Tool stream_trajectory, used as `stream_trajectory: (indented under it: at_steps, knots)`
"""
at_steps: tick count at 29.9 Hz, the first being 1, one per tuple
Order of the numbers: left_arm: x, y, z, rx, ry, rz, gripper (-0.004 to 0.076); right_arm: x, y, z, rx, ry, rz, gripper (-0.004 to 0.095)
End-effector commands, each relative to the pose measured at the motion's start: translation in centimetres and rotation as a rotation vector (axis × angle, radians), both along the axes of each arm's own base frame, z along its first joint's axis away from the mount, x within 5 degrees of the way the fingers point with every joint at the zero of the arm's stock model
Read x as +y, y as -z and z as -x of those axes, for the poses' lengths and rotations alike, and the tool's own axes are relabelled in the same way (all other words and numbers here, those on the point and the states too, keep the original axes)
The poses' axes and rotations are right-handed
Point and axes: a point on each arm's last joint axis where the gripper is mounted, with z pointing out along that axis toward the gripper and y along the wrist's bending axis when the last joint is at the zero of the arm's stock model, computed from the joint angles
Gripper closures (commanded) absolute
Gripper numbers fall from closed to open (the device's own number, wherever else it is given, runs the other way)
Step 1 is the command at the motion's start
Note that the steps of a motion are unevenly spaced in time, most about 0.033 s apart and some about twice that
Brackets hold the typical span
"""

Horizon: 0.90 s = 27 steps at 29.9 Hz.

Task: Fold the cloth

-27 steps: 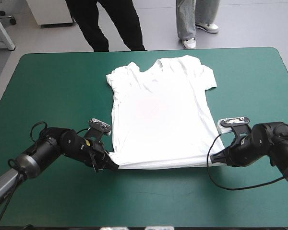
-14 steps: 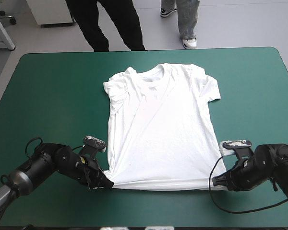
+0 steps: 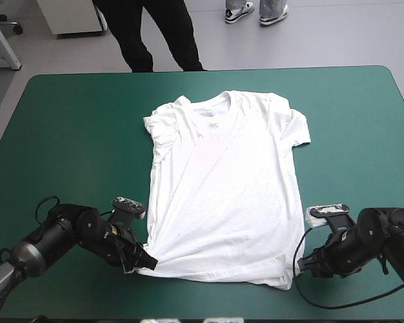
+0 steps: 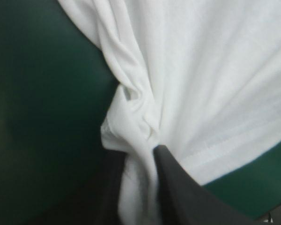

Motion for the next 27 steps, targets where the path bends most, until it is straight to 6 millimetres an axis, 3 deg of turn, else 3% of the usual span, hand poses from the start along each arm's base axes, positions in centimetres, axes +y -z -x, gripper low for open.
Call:
stream_trajectory:
  at_steps: [1,5,10,14,19,27]
  knots:
    - [-0.3,-1.5,0.0,0.005,-0.028,0.035,0.0395,-0.1,-2.2,-0.7,-0.067,-0.010,0.003,0.0296]
    - [-1.3,-4.6,-0.8,-0.030,-0.027,0.118,0.0257,0.0,-6.0,-2.6,-0.243,0.013,0.000,0.0302]
    - [-2.2,-10.9,-3.7,-0.300,-0.095,0.239,0.0246,-0.5,-10.7,-5.5,-0.577,0.112,0.013,0.0304]
    - [-2.0,-14.1,-6.7,-0.524,-0.206,0.215,0.0246,-0.6,-12.3,-7.6,-0.690,0.151,0.037,0.0304]
    - [-2.4,-14.4,-9.9,-0.560,-0.271,0.117,0.0246,-0.3,-12.8,-10.0,-0.693,0.149,0.059,0.0304]
    - [-3.1,-10.4,-13.7,-0.437,-0.333,0.024,0.0247,0.0,-14.1,-11.5,-0.714,0.149,0.056,0.0304]
